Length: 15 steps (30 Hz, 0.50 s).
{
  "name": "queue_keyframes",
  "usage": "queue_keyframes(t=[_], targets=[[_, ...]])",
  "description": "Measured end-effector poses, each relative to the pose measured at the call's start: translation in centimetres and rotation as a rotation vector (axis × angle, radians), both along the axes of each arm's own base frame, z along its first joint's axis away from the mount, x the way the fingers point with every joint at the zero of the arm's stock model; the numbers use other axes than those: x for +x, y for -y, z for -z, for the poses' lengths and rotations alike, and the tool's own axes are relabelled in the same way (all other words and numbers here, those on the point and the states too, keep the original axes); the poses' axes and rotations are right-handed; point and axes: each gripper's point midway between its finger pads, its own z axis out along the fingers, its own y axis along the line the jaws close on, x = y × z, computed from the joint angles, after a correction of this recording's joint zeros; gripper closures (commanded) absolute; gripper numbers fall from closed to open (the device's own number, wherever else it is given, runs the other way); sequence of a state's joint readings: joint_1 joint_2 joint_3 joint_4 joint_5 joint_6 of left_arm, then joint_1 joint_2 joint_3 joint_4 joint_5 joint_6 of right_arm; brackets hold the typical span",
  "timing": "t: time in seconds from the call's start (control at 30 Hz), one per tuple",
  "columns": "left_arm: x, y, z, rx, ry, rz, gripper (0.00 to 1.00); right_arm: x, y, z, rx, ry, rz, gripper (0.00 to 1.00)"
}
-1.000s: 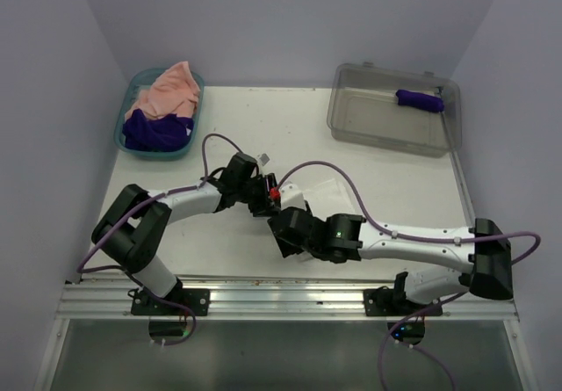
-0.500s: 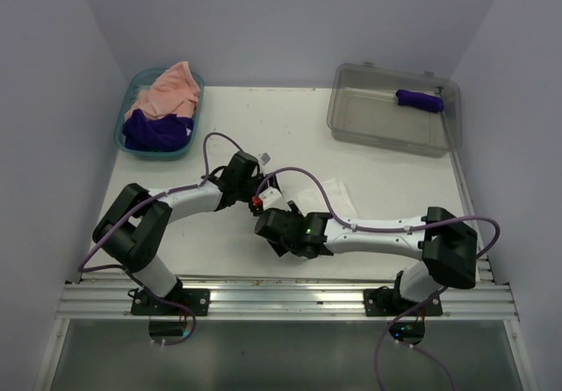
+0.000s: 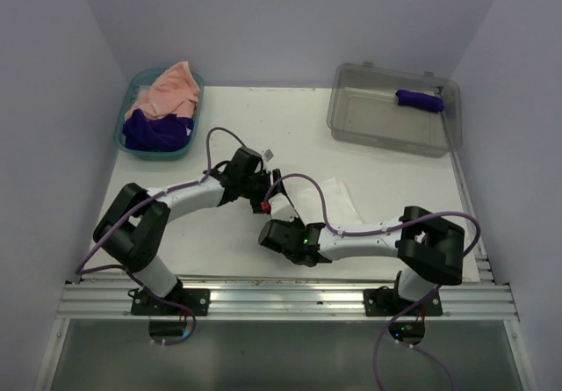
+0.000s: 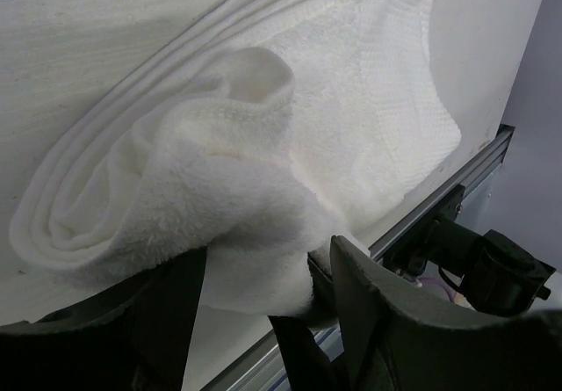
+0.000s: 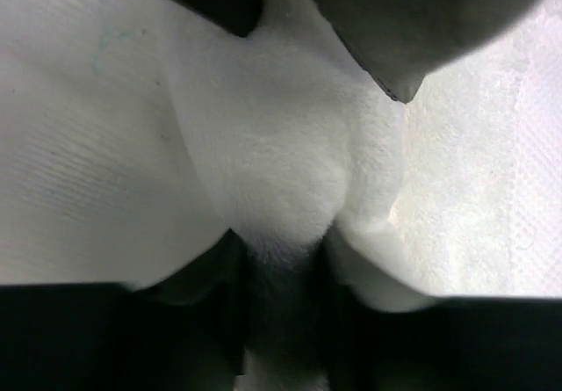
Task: Roll the towels
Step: Roll the towel
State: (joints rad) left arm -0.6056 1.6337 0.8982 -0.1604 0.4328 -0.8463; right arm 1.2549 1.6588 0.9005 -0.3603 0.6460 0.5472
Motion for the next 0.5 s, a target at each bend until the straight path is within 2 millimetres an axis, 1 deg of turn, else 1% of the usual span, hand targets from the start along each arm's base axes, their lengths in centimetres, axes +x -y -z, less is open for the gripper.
queue_keyframes(t=[0.1,0.17,0.23,0.3,0.4,0.5], targets=[[0.1,-0.5,-0.5,0.018,0.009,-0.002,0.36,0.1,-0.1,-0.1,0.042,0.019,0.021,0.96],[0.4,-1.3,-0.9,0.027,0.02,-0.016,0.36,0.1,0.0,-0.2,0.069,0.025,0.019,0.98],[1.0,-2.7,-1.3,0.031,0.029,-0.045,0.36,0.0,0.0,-0.3,0.101,0.028,0.015,0.98],[1.9,-5.2,-1.7,0.037,0.04,-0.103,0.35,0.0,-0.1,-0.3,0.115,0.025,0.007,1.0],[3.2,-9.1,-2.6,0.05,0.06,-0.196,0.35,0.3,-0.6,-0.2,0.096,0.027,-0.015,1.0],[3.8,-11.7,-3.8,0.063,0.095,-0.247,0.35,0.8,-2.0,-0.3,0.077,0.03,-0.048,1.0]])
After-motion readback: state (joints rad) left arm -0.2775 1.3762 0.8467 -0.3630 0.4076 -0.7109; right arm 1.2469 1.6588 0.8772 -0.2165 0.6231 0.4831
